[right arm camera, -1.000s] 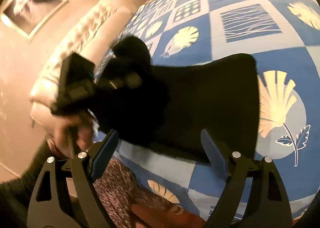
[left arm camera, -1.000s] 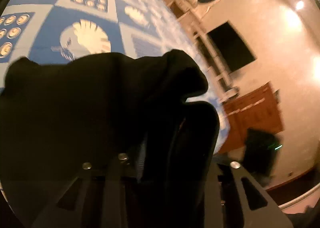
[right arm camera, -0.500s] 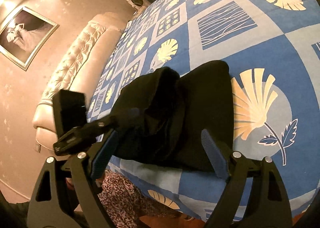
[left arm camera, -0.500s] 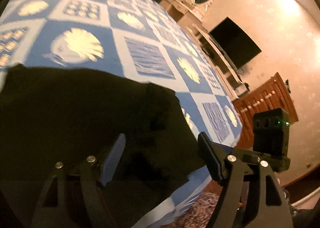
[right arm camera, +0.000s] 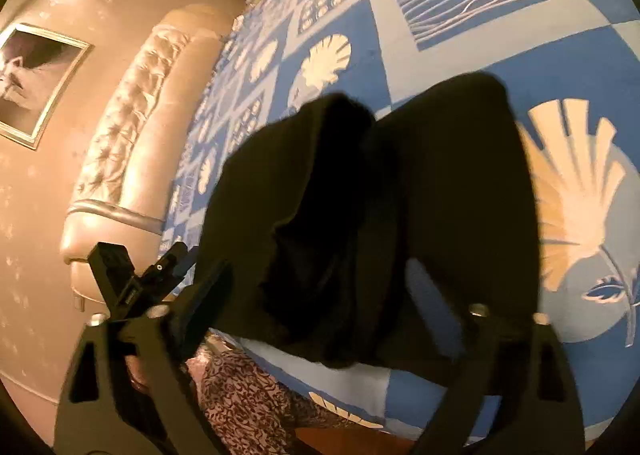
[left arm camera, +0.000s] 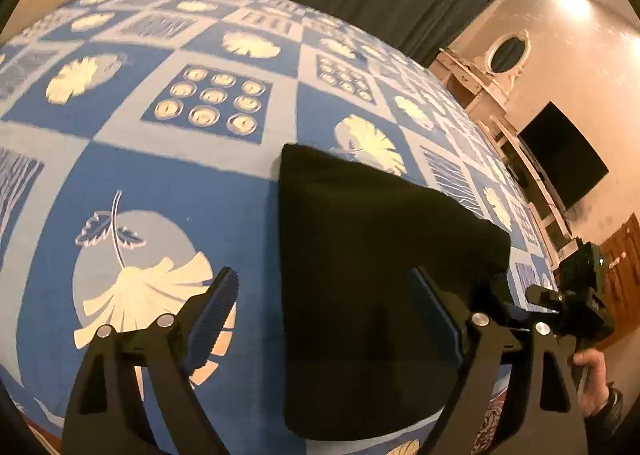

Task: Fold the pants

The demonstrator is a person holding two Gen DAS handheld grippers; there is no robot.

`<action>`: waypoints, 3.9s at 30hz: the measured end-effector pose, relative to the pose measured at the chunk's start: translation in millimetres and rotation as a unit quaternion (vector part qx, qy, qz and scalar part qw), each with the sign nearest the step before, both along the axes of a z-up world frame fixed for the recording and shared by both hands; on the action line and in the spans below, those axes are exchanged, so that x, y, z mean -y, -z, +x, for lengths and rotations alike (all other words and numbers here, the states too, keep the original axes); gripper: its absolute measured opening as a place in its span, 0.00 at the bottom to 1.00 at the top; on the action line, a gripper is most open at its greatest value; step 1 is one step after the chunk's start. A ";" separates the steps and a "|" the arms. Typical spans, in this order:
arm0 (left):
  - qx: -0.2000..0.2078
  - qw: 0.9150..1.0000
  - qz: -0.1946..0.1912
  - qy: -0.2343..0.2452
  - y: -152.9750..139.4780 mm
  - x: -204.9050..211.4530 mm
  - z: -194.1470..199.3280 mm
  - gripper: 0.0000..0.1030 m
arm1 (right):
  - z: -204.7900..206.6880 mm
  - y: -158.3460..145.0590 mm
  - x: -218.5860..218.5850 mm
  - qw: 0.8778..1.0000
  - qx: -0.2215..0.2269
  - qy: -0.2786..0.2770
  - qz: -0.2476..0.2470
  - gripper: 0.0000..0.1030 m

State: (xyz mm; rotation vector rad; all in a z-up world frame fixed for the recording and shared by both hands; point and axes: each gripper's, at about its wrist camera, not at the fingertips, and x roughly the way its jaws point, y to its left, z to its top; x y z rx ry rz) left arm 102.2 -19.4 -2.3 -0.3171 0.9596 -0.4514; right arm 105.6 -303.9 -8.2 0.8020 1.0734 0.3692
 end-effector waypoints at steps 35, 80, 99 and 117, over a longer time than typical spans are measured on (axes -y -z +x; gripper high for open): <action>-0.043 0.995 -0.077 0.038 19.9 19.0 -7.8 0.83 | -18.1 2.0 23.1 0.998 0.017 0.017 -0.065 0.12; -0.119 0.979 -0.154 0.064 48.1 5.4 -7.7 0.84 | -54.1 21.6 95.7 0.996 0.018 0.075 0.046 0.88; -0.092 0.981 -0.156 0.063 49.3 12.7 -6.0 0.43 | -25.8 41.9 32.7 1.000 0.012 -0.019 0.005 0.44; -0.010 0.986 -0.149 0.072 15.4 -40.9 18.6 0.83 | 14.0 35.8 80.5 0.996 0.045 0.034 0.063 0.90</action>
